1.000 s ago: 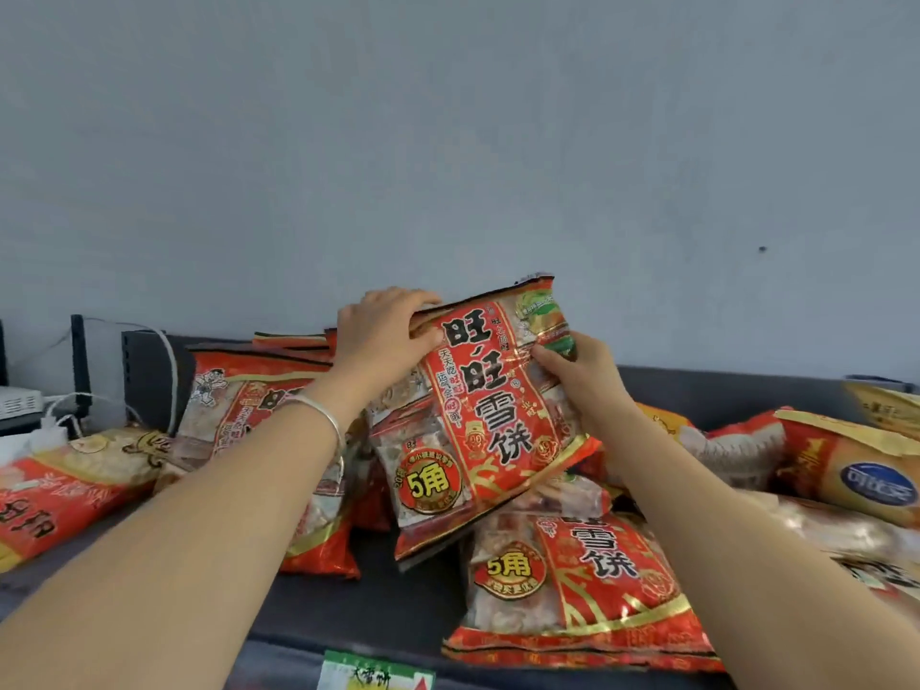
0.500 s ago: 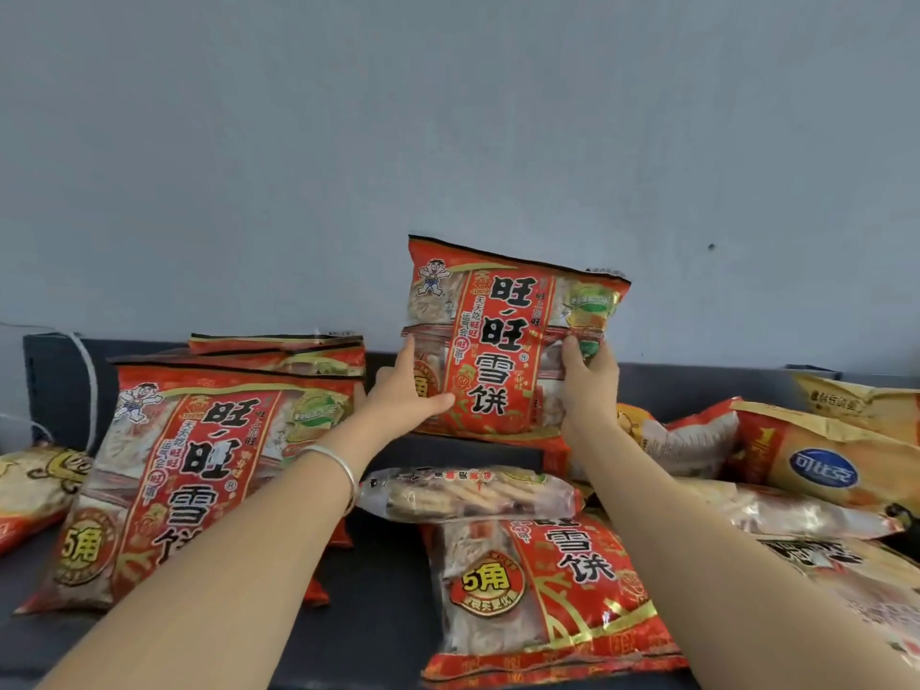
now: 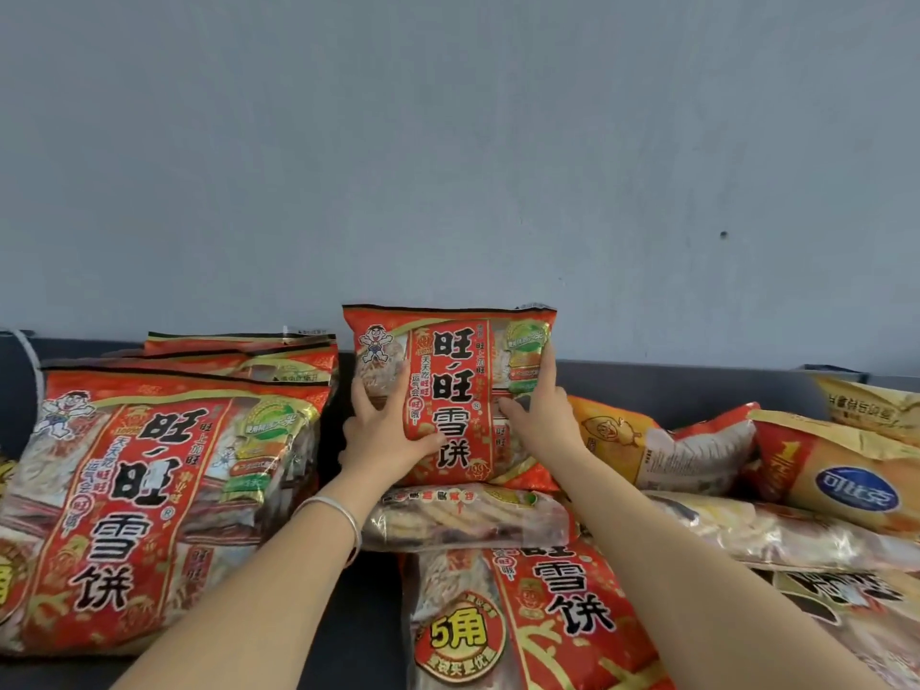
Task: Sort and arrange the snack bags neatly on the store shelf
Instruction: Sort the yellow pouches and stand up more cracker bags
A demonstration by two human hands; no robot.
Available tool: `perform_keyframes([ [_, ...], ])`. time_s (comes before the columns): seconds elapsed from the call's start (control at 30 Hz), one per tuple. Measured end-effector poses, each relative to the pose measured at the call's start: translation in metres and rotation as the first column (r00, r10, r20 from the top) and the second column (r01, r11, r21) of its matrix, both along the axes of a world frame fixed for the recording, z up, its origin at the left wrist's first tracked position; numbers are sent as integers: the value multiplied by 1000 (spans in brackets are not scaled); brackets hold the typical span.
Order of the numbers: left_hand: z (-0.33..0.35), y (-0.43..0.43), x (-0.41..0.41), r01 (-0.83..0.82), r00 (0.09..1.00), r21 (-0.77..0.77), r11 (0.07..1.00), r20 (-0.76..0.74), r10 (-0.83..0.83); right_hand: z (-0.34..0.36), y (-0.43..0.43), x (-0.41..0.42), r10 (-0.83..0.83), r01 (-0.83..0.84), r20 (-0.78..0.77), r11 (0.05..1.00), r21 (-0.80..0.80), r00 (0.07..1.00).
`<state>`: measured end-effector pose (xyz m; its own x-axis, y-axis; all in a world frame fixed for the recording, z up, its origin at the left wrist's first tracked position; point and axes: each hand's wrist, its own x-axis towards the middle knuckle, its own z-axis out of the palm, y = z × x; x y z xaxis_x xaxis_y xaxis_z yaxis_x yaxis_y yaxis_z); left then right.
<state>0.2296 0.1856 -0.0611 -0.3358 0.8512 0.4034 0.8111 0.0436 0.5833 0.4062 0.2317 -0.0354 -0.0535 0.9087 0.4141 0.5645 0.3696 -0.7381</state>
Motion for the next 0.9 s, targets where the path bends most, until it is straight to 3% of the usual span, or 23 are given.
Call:
perform_keyframes([
  [0.1, -1, -3, 7, -36, 995, -25, 999, -97, 33, -3, 6, 3, -30, 34, 125, 999, -34, 992],
  [0.3, 5, -16, 2, 20, 996, -59, 998, -90, -25, -5, -5, 6, -110, 115, 132, 993, -28, 985],
  [0.4, 7, -25, 5, -3, 980, 64, 998, -197, 16, -4, -29, 10, -358, 263, 299, 912, 313, 884],
  [0.47, 8, -32, 6, 45, 980, 98, 994, -195, -25, -1, -43, 10, -333, 162, 317, 872, 462, 888],
  [0.53, 9, -40, 5, 108, 983, 85, 991, -161, -94, 0, -53, 3, -93, -75, 436, 932, 353, 895],
  [0.57, 8, -44, 4, 129, 980, 77, 989, -161, -115, -2, -58, -2, 42, -195, 530, 952, 237, 847],
  [0.67, 4, -55, -4, 148, 972, 31, 988, -190, -140, -15, -70, -23, 281, -361, 755, 930, -63, 593],
  [0.77, -3, -64, -14, 163, 970, -41, 986, -173, -168, -27, -76, -38, 249, -268, 829, 955, -125, 501],
  [0.9, -9, -75, -24, 186, 975, -31, 982, -120, -188, -31, -90, -54, 91, -194, 895, 981, -5, 436],
])
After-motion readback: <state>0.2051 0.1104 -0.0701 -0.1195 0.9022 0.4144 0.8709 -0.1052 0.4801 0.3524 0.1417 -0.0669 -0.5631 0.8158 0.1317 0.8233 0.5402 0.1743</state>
